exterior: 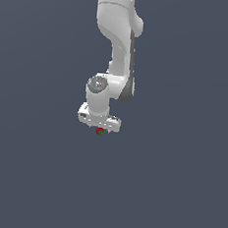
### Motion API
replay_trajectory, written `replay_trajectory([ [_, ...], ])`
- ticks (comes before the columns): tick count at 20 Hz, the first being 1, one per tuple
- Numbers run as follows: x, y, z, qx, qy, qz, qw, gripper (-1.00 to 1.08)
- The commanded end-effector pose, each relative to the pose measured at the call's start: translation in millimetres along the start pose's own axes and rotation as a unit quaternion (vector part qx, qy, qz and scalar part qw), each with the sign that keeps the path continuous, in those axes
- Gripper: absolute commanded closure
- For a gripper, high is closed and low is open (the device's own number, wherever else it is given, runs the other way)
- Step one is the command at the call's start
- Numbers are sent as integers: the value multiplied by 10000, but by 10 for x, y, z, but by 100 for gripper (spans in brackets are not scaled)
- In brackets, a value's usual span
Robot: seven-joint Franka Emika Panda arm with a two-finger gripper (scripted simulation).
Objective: Pick up the object and move it to a goal position.
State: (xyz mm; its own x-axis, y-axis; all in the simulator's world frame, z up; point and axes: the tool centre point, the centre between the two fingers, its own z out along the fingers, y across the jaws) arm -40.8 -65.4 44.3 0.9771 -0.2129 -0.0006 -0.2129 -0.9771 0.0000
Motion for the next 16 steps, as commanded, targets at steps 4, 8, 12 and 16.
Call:
replay_trajectory([
  [4, 0, 2, 195, 0, 1, 5, 10000, -92],
  [8, 5, 1, 219, 0, 1, 5, 10000, 108],
  [12, 5, 1, 219, 0, 1, 5, 10000, 108],
  [16, 5, 1, 219, 0, 1, 5, 10000, 108],
])
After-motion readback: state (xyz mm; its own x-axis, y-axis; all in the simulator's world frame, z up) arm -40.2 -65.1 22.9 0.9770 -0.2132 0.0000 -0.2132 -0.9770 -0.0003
